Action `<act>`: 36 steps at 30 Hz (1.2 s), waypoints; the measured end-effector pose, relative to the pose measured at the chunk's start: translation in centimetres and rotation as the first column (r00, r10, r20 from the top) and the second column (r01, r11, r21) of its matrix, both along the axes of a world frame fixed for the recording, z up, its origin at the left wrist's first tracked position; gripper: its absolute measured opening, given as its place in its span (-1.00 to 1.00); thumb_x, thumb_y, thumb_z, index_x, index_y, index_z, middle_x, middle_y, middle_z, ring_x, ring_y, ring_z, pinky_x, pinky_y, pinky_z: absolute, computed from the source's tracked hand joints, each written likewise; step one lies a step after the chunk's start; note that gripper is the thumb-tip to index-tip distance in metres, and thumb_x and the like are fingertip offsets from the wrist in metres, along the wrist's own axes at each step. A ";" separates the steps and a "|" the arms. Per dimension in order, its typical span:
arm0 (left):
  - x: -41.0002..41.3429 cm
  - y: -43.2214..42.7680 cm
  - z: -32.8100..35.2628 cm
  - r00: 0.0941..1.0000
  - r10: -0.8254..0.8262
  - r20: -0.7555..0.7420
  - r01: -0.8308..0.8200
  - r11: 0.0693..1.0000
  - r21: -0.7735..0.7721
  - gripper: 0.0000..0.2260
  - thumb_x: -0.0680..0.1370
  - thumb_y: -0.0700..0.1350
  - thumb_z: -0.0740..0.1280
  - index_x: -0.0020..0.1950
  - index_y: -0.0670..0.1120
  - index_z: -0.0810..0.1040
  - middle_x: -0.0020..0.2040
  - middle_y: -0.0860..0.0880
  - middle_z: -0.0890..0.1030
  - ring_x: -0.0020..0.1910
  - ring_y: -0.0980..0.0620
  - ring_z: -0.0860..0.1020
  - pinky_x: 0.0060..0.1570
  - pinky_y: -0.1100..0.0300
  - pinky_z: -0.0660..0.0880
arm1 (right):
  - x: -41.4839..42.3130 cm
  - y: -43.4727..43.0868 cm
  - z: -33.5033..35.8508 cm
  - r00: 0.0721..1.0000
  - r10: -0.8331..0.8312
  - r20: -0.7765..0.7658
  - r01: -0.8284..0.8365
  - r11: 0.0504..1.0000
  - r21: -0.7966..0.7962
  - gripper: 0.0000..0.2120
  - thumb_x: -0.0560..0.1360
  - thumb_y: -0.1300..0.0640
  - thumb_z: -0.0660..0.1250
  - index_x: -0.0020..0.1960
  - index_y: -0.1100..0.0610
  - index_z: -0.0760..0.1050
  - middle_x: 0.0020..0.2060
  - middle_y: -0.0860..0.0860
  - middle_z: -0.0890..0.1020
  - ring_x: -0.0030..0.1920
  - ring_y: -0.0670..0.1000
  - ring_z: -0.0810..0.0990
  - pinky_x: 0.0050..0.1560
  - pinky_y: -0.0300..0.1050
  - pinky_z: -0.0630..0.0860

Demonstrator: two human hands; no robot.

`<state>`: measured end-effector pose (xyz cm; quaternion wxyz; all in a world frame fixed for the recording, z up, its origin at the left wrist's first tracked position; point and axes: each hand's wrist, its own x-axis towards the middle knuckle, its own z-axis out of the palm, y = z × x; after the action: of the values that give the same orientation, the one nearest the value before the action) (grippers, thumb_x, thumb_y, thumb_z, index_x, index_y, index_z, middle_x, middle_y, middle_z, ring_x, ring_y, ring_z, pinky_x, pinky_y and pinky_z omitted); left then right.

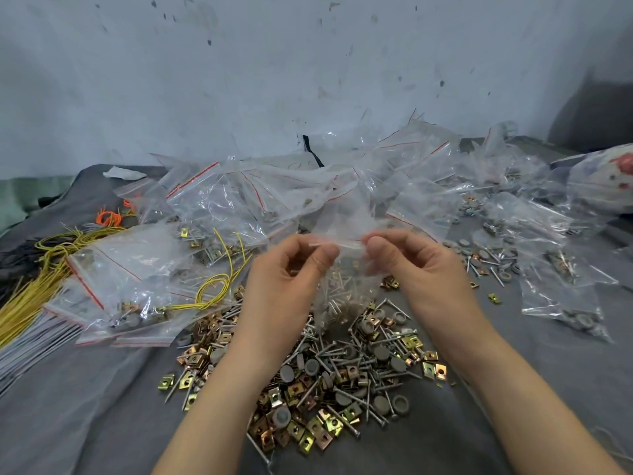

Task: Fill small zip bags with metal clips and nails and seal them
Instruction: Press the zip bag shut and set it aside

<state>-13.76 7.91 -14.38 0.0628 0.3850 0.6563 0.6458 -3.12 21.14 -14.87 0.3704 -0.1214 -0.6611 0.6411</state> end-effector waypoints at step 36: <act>0.1 -0.7 0.1 0.994 0.006 0.113 -0.007 1.000 0.006 -0.90 0.53 -0.02 0.38 -0.10 0.00 0.66 -0.26 0.07 0.67 -0.27 0.19 0.58 -0.18 0.37 0.51 | 0.6 -0.6 1.3 0.998 -0.065 0.016 0.066 0.998 -0.022 -0.82 0.41 0.00 0.45 -0.06 0.07 0.68 -0.22 -0.02 0.73 -0.24 -0.12 0.63 -0.14 -0.33 0.55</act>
<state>-13.62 7.25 -14.29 0.0963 0.3460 0.6509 0.6688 -2.52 20.59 -13.56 0.3848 -0.1521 -0.6522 0.6352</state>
